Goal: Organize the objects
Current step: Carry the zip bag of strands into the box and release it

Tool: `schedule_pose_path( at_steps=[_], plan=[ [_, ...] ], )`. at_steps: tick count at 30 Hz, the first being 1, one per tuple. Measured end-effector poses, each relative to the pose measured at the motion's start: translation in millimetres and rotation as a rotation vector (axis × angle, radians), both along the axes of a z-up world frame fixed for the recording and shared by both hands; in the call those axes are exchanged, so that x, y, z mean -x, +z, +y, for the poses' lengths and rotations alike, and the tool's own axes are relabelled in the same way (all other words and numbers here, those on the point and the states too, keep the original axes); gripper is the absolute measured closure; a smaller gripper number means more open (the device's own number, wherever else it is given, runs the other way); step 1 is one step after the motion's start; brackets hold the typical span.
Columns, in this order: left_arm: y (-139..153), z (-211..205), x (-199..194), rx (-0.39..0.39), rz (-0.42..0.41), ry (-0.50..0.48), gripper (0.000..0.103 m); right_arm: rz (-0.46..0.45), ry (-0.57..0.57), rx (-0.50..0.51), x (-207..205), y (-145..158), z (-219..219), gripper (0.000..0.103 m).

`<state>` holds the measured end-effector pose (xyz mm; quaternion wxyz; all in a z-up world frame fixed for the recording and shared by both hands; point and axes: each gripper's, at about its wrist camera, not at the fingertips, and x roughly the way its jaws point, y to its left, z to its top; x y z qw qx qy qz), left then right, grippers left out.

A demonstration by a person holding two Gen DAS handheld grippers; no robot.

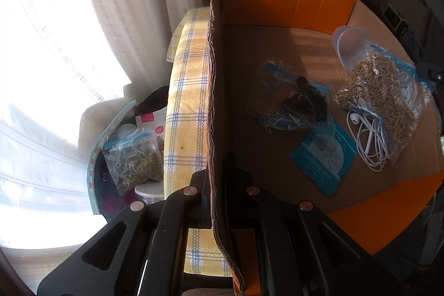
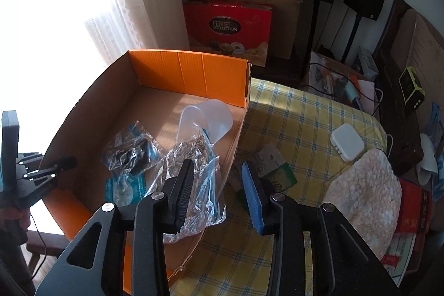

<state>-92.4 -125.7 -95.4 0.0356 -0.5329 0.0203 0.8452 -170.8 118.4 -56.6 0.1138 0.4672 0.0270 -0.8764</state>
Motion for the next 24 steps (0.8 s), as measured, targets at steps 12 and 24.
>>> schedule_pose_path(
  at_steps=[12, 24],
  plan=[
    [-1.2, 1.8, 3.7, 0.002, 0.001, 0.0, 0.098, -0.013, 0.018, -0.016, -8.3, -0.9, -4.4, 0.096],
    [-6.4, 14.1, 9.8, 0.001, 0.001, -0.001, 0.098, 0.019, 0.1, 0.049, -8.7, 21.0, -34.8, 0.099]
  ],
)
